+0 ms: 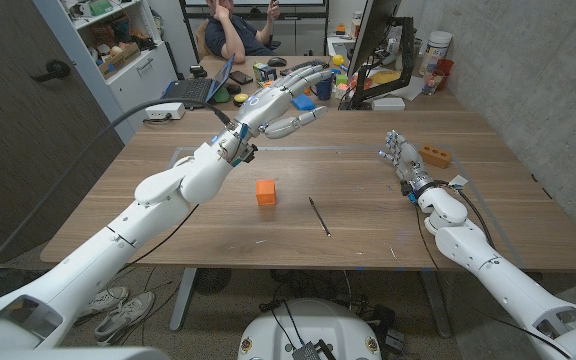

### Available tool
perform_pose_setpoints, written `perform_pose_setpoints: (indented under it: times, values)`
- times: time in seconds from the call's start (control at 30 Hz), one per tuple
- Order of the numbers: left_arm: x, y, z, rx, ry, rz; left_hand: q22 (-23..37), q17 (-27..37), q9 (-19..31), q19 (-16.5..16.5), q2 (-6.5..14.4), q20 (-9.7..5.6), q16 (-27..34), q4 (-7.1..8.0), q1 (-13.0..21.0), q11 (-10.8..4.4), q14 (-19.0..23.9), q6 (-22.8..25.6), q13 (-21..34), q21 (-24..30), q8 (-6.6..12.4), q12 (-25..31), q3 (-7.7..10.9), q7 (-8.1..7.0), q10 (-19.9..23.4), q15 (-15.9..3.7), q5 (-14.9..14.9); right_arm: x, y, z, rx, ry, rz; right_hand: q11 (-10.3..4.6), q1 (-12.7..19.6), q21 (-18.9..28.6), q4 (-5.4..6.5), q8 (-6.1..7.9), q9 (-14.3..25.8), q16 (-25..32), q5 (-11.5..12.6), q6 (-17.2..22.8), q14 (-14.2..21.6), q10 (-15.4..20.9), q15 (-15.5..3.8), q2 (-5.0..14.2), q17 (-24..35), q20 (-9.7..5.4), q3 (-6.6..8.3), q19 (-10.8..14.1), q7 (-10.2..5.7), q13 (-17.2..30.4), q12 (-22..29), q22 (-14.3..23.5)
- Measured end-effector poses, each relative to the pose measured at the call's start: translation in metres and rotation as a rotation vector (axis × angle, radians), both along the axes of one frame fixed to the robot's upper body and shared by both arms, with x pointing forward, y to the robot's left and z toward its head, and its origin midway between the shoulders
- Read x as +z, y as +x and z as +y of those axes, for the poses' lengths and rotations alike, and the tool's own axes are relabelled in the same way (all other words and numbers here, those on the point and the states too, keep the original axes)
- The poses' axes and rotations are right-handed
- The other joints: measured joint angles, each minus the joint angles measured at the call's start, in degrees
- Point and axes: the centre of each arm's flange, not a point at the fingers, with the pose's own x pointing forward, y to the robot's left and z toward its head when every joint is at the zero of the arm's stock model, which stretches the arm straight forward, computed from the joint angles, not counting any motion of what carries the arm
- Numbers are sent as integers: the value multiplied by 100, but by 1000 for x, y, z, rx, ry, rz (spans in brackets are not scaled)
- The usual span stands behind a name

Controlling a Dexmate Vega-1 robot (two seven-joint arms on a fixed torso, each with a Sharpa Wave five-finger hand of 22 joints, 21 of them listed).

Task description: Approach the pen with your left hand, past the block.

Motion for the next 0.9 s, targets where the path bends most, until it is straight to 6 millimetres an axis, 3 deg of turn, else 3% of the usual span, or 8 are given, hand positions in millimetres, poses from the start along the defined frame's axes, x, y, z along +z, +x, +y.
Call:
perform_pose_setpoints:
  times: [0.2, 0.7, 0.9]
  values:
    - [-2, 3, -6, 64, 73, 37, 0, 26, 0, -66, -81, 19, 0, -93, 81, 57, -284, -272, 0, -150, -22, 0, -94, 9, -317, 139, 82, -2, 0, 0, 1, 2, 4, -21, 0, -23, 0, 0, 0, 0, 0, 0, 0, 20, 0, 0, 0, 0, 0, 0, 0, 0, 0, 0]
    - [-3, 5, -23, 154, 240, 128, 1, 26, -1, -134, -209, 9, 0, -234, 209, 50, -242, -458, 0, -277, -22, 0, -141, 8, -478, 196, 159, -6, 1, -1, 8, 3, 12, -20, 0, -66, 49, 0, 0, -49, 0, 0, 21, 20, 22, 0, 4, 115, -49, -11, 0, 0, 0, 0]
    - [-5, 6, -28, 164, 272, 144, 1, 26, -1, -132, -314, 6, 34, -354, 314, 65, -191, -559, -1, -338, -22, 48, -167, 9, -494, 293, 167, -7, 1, -1, 10, 3, 15, -20, 0, -66, 72, 0, 0, -49, 0, 0, 21, 19, 22, 0, 29, 115, -72, -11, 0, 0, 0, 0]
